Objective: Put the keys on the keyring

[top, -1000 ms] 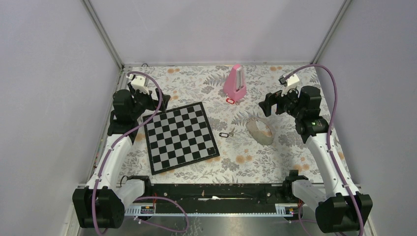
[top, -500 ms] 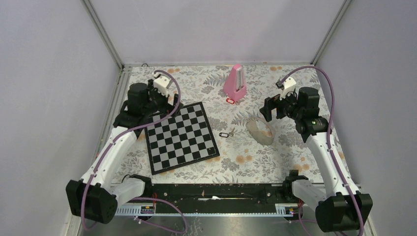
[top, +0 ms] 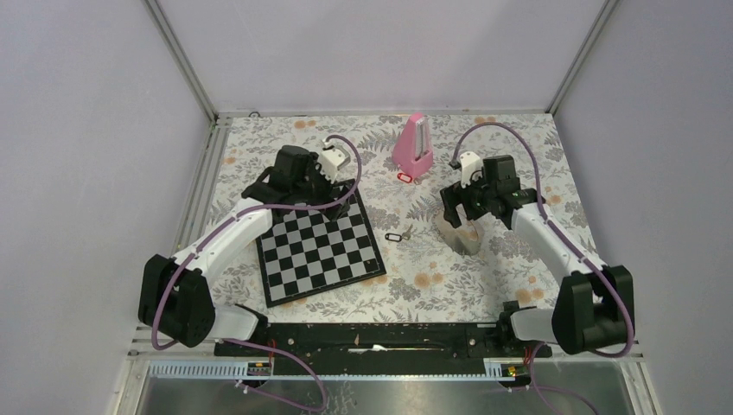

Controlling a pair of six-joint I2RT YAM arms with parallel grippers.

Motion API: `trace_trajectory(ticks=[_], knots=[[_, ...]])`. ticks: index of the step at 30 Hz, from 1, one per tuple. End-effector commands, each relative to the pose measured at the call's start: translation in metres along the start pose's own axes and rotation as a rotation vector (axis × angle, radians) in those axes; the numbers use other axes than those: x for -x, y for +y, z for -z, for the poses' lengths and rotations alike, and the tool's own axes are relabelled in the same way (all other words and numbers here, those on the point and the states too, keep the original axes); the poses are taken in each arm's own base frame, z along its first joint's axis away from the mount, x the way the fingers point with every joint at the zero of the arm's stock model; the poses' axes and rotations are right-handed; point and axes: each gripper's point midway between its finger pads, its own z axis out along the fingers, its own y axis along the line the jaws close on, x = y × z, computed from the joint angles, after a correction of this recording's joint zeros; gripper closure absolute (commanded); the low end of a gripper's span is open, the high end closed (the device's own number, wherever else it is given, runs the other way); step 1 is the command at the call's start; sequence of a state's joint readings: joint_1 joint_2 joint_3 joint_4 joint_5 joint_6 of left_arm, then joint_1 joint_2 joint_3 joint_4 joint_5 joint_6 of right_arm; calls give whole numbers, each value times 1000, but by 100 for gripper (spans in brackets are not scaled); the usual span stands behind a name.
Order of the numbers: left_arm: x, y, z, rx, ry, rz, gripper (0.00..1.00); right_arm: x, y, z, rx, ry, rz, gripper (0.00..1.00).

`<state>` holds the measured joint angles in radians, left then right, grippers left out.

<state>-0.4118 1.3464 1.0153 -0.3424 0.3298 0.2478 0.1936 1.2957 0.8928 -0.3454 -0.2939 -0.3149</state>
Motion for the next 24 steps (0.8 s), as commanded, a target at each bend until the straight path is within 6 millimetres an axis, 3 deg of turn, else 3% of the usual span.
trace_trajectory(ticks=[1, 6, 16, 24], knots=[[40, -14, 0, -48, -108, -69, 2, 3, -10, -14, -34, 52, 47, 8], [44, -27, 9, -75, -136, -83, 4, 0, -8, -33, -8, 100, 93, 18], [48, -33, 20, -79, -171, -95, 6, 0, -30, -78, -16, 222, 158, 46], [46, -31, 19, -72, -171, -96, 6, -4, -38, -100, -7, 279, 175, 56]])
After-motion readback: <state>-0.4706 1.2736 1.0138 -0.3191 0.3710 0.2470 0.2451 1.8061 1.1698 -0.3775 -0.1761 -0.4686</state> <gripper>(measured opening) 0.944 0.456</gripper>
